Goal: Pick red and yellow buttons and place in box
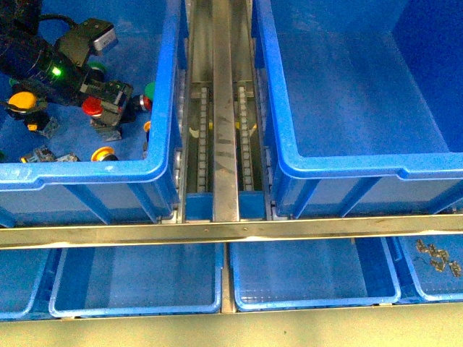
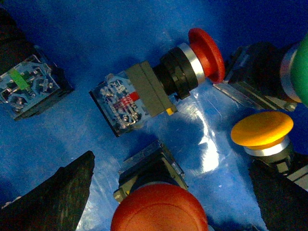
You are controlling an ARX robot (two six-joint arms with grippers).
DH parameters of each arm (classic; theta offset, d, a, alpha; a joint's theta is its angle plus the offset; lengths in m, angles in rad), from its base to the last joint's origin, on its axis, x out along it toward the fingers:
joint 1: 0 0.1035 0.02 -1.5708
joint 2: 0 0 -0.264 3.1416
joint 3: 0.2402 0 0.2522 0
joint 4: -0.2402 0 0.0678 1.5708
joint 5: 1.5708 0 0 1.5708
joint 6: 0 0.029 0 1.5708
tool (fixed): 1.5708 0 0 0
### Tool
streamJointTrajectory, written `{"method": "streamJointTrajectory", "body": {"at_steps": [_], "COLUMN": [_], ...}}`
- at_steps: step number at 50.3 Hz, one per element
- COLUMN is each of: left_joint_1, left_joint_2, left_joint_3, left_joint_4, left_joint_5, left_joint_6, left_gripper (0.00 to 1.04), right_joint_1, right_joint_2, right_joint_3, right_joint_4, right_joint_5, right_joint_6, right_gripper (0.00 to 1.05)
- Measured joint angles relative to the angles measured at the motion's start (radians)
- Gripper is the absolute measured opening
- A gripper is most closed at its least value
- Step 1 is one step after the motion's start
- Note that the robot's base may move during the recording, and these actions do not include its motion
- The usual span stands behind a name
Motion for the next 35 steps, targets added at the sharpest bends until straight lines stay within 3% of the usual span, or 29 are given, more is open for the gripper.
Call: {"method": "streamJointTrajectory", "body": {"at_steps": [7,23,35], "left_joint_1": [0.001,0.003,0.031], "left_joint_2": [0.017,0.018,-0.031], "left_joint_3": [0.023,0.015,-0.058], "left_joint_4": [-0.006,-0.005,0.043], "left_joint_5": [0.004,0.018,0.028], "left_joint_6": [-0.012,-0.043,-0.085], "left_gripper": [0.94,0.33,0.33], "right_joint_1": [0.000,0.000,0.000], "right_joint_2": [0.000,0.000,0.000], "right_joint_3": [0.000,0.000,0.000], "right_joint_4": [0.000,0.000,0.000], "right_joint_5": [0.000,0.000,0.000], "right_joint_6": [0.000,0.000,0.000], "right_gripper": [0.99,0.99,0.99]}}
